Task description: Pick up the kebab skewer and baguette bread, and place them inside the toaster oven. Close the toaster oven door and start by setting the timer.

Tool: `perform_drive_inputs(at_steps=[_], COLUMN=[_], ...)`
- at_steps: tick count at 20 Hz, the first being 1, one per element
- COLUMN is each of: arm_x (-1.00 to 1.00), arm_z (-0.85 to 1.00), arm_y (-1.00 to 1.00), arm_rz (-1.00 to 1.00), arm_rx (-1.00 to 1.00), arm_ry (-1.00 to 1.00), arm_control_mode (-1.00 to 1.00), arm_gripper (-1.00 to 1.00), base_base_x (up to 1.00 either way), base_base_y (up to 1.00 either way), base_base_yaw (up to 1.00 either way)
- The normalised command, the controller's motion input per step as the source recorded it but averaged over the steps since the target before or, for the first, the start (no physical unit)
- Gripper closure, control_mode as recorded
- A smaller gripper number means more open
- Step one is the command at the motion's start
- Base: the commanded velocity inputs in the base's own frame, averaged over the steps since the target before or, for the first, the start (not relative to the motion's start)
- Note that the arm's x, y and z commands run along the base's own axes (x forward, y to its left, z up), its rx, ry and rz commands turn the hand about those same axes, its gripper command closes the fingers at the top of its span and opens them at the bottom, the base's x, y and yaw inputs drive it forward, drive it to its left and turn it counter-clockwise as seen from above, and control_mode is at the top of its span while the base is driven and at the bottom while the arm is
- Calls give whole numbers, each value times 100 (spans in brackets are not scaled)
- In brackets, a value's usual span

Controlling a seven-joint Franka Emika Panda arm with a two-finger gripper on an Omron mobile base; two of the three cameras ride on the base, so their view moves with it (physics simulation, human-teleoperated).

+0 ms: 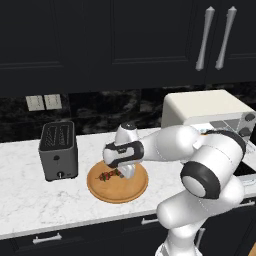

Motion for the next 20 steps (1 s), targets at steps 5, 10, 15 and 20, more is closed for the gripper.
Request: perform_drive_inputs(at_steps=[5,10,15,20], arm_x=[13,0,0,0], arm_z=[-19,-27,-27,-4], arm_y=[0,0,12,3], arm_rz=[0,0,0,0], arm_rx=[0,0,0,0], arm_ry=[0,0,0,0], arm_control_mode=[-100,-100,-100,-100], arm_gripper=[-100,-100,100,100], base_base_x=[0,0,0,0], base_base_y=[0,0,0,0], base_base_yaw=[0,0,0,0])
